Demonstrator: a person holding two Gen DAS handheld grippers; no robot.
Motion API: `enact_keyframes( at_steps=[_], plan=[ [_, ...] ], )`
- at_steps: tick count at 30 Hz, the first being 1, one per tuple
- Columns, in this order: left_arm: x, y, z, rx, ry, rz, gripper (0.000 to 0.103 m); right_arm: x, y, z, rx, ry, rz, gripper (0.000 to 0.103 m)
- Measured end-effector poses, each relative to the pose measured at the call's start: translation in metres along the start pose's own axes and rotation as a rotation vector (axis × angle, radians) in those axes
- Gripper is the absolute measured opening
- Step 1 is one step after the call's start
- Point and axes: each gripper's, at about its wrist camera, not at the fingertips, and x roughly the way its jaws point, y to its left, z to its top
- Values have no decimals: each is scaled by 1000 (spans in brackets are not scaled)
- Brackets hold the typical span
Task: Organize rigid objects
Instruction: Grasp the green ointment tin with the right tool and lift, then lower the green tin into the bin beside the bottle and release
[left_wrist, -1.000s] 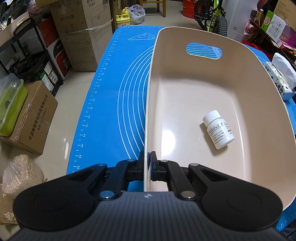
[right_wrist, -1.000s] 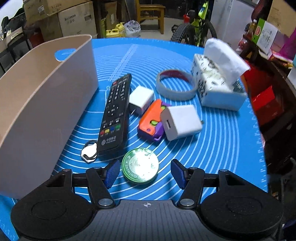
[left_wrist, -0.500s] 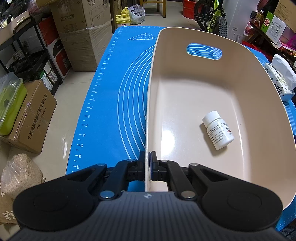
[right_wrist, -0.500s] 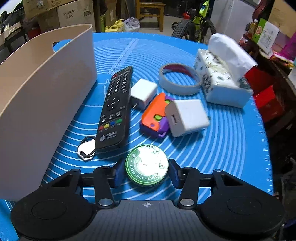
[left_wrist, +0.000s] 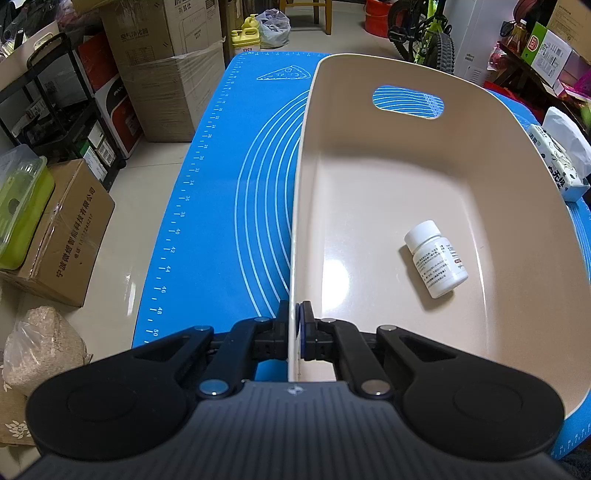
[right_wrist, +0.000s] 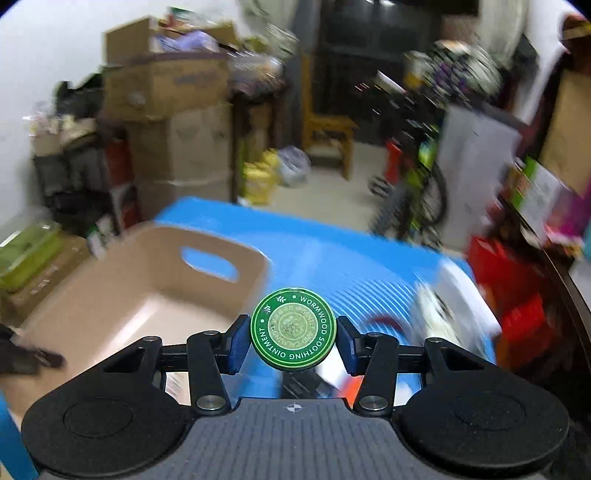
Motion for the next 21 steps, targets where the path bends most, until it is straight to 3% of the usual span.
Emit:
enact_keyframes(
  at_steps=[5, 9, 21],
  plan=[
    [0, 0, 0, 0, 0, 0, 6, 22, 42, 27, -75, -13, 74, 54],
    [0, 0, 0, 0, 0, 0, 6, 45, 69, 36, -109, 27, 117, 54],
    [0, 0, 0, -1, 0, 0, 6, 116, 124, 23, -163, 190, 189, 54]
  ],
)
